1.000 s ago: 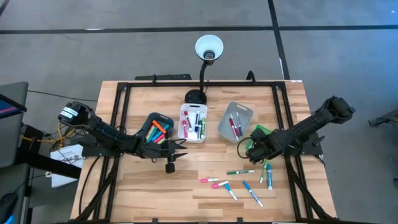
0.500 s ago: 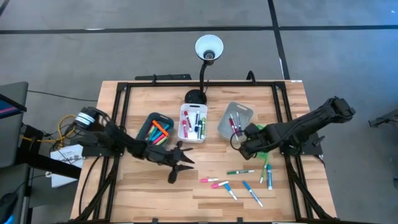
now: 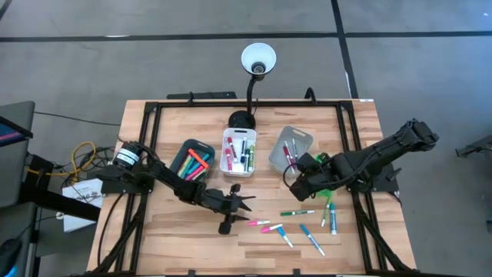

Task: Pick & Place Markers
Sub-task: Put the top pink mini marker into the green bin

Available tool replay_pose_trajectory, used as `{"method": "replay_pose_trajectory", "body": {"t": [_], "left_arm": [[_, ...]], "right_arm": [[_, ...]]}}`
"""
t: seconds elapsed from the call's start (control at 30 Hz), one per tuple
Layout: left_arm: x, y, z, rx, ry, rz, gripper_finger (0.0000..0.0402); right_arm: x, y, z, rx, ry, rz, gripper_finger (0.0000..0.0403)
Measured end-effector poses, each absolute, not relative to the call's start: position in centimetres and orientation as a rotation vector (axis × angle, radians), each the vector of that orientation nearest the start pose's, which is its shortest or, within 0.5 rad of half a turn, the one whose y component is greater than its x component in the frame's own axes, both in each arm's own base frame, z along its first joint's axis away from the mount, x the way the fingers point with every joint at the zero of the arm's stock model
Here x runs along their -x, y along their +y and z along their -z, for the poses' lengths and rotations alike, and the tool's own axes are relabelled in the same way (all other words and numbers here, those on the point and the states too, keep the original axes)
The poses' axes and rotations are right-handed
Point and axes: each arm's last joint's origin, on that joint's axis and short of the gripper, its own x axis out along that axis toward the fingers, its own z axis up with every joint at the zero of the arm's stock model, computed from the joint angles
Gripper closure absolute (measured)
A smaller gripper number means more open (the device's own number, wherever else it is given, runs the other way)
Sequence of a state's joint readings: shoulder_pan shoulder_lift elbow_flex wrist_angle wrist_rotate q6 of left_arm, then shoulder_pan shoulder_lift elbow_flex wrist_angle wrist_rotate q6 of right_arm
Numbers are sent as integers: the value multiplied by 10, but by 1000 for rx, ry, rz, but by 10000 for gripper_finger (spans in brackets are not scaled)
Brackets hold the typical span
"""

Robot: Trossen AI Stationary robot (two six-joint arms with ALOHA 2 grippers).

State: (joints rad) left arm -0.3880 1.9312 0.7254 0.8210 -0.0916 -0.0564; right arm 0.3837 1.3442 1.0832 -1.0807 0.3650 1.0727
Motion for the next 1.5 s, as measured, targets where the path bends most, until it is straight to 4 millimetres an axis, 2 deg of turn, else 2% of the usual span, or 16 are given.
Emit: {"method": "replay_pose_trajectory", "body": {"t": [0.27, 0.53, 0.7, 0.87, 1.0, 1.13, 1.23, 1.4, 1.5], "left_arm": [[-325, -131, -101, -31, 397, 316, 206], [-345, -142, -78, -44, 429, 320, 202], [-345, -143, -67, -51, 455, 316, 203], [-345, -142, -64, -66, 472, 277, 238], [-345, -141, -63, -71, 478, 254, 300], [-345, -141, -64, -70, 476, 247, 364], [-346, -139, -64, -69, 474, 227, 365], [-346, -136, -69, -86, 470, 154, 348], [-344, -135, -83, -106, 454, 130, 349]], "right_arm": [[-226, 79, -264, -440, 1022, 616, 261], [-232, 81, -267, -470, 949, 598, 267], [-233, 82, -267, -475, 940, 593, 268], [-234, 81, -268, -463, 918, 607, 270], [-234, 82, -267, -465, 911, 602, 270], [-240, 84, -258, -461, 864, 554, 270], [-246, 86, -248, -436, 815, 470, 272], [-251, 97, -234, -239, 733, 263, 275], [-252, 105, -226, -147, 652, 156, 275]]}}
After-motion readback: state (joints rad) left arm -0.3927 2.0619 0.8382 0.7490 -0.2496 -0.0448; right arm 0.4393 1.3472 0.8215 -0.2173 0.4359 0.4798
